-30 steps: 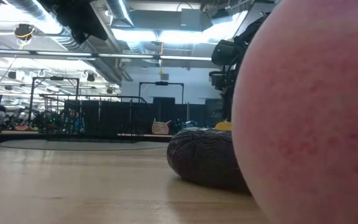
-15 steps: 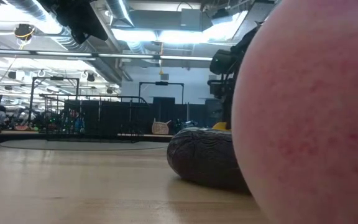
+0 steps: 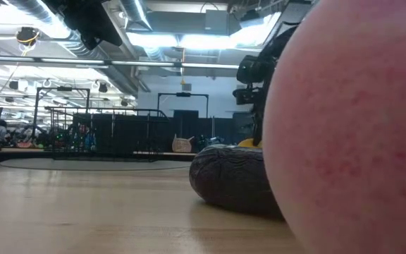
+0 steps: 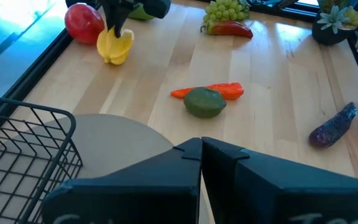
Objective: Build produce basket
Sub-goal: Put the yellow starfruit into the black wire basket
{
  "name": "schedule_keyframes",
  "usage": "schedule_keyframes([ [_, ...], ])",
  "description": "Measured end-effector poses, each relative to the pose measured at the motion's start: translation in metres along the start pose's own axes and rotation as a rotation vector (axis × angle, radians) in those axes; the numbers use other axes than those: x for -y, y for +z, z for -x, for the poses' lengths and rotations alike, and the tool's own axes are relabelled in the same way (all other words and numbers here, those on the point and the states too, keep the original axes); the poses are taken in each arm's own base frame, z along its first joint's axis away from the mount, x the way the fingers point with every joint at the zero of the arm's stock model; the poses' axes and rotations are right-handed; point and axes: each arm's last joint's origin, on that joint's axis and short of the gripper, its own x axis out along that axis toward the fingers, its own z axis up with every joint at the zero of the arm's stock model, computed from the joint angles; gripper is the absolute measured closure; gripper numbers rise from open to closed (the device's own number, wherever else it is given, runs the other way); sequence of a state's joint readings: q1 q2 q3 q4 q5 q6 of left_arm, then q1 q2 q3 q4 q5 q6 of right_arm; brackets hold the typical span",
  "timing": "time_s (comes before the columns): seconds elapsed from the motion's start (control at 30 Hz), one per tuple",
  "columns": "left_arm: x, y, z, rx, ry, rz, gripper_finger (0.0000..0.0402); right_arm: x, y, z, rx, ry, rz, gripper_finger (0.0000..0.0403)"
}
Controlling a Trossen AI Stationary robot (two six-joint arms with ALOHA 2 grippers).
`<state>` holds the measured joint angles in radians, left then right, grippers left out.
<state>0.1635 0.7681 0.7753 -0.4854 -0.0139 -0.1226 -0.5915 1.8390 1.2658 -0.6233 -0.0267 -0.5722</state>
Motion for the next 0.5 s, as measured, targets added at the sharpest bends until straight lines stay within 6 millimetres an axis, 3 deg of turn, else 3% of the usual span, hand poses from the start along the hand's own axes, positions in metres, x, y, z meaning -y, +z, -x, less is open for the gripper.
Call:
schedule_keyframes([
  [0.3,0.000,0.000,0.000,0.000,0.000,0.001,0.0401,-0.002,0.046,0.044,0.055,-0.080,0.042,0.0401],
  [0.5,0.000,0.001,0.002,0.011,-0.002,0.002,0.0401,-0.006,0.088,0.087,0.242,-0.142,0.012,0.0402],
])
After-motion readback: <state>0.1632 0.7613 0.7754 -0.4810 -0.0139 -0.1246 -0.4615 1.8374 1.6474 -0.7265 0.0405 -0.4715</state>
